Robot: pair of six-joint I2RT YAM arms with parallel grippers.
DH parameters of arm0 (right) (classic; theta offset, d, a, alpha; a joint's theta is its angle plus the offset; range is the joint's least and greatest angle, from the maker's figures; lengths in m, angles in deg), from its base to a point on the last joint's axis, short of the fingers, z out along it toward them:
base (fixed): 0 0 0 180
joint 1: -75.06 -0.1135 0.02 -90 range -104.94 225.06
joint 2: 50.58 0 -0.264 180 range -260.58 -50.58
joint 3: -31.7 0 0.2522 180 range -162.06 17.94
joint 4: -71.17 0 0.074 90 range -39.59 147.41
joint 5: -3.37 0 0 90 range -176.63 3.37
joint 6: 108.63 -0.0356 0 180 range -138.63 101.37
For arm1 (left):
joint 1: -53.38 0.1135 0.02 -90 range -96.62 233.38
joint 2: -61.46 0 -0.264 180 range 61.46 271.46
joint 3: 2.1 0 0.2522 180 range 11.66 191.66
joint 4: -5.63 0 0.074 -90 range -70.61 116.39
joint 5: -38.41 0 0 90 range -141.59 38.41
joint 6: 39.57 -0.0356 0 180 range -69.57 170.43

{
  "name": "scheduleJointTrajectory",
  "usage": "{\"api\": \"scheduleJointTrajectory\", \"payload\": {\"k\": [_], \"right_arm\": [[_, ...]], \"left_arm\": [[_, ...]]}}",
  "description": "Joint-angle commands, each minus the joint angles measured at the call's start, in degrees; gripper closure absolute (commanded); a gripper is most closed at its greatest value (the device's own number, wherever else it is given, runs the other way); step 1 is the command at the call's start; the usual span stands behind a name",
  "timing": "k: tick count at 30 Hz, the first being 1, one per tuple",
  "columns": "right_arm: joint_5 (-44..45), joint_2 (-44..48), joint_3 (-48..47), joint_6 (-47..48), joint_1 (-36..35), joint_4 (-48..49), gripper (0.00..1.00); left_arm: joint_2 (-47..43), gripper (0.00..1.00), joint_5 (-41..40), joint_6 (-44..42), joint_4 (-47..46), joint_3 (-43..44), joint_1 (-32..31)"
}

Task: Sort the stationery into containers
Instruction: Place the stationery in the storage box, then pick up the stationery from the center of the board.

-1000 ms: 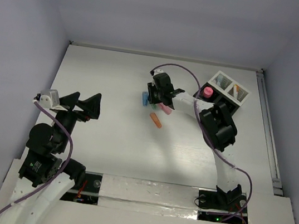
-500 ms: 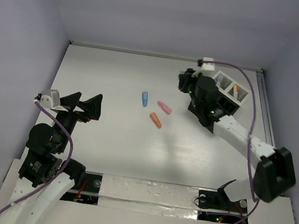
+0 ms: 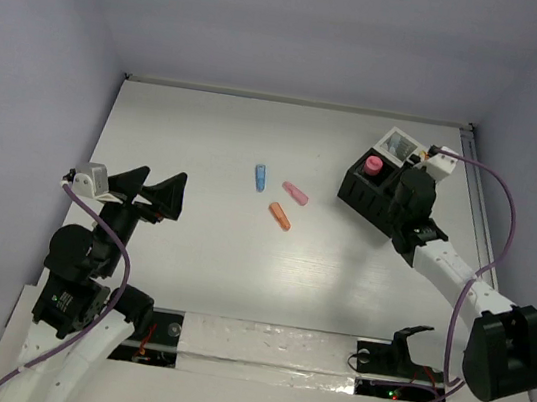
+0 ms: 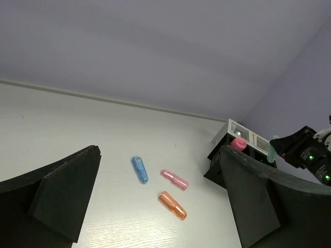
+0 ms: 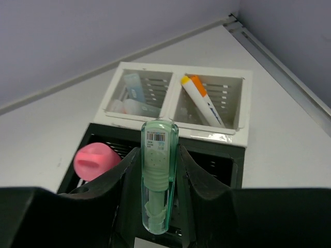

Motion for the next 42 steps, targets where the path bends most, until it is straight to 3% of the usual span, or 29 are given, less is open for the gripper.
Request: {"api": "scheduleJointTrajectory", "payload": {"k": [1, 8, 10, 11, 12, 14, 15, 18, 22, 27, 32, 42], "right_arm": [[5.79, -1.17, 1.13, 1.18, 0.68, 3.9, 0.88], [7.29, -3.98, 1.04, 2.06, 2.52, 5.3, 0.87], [7.12, -4.6, 0.95, 2.5, 2.53, 5.74, 0.82], [7.03, -4.86, 0.95, 2.85, 2.53, 6.18, 0.76], [6.59, -5.04, 0.52, 3.03, 2.53, 6.1, 0.63], [5.72, -5.56, -0.27, 3.29, 2.53, 5.22, 0.49], [4.58, -5.48, -0.62, 3.03, 2.53, 4.69, 0.38], [-0.32, -4.17, -1.94, 2.33, 2.53, 2.59, 0.28], [-10.18, -2.14, -3.62, 1.27, 0.6, 0.65, 0.23], [-18.62, -6.69, -10.19, 1.8, -8.0, -2.42, 0.24], [-25.56, -22.39, -21.79, 3.29, -18.81, -8.74, 0.22], [-27.69, -47.29, -44.82, 5.05, -23.84, -19.83, 0.18]], "left_arm": [[-0.57, 0.01, 1.3, 0.22, -3.72, -0.31, -0.13], [-0.13, 0.01, 1.47, 0.14, -3.89, -0.22, -0.13], [-0.04, 0.01, 1.47, 0.22, -3.89, -0.31, -0.13], [0.04, 0.01, 1.56, 0.14, -3.89, -0.31, -0.13], [0.13, 0.01, 1.56, 0.14, -3.89, -0.22, -0.13], [0.31, 0.01, 1.74, 0.14, -3.89, -0.31, -0.13], [0.48, 0.01, 1.74, 0.14, -3.98, -0.22, -0.13], [0.66, 0.01, 1.83, 0.14, -3.98, -0.31, -0.13], [1.27, 0.01, 2.0, 0.14, -3.89, -0.22, -0.13], [2.07, 0.01, 2.35, 0.22, -3.89, -0.13, -0.13], [2.77, 0.01, 2.35, 0.14, -3.72, -0.13, 0.4], [3.21, 0.01, 2.35, 0.05, -3.63, -0.13, 0.93]]}}
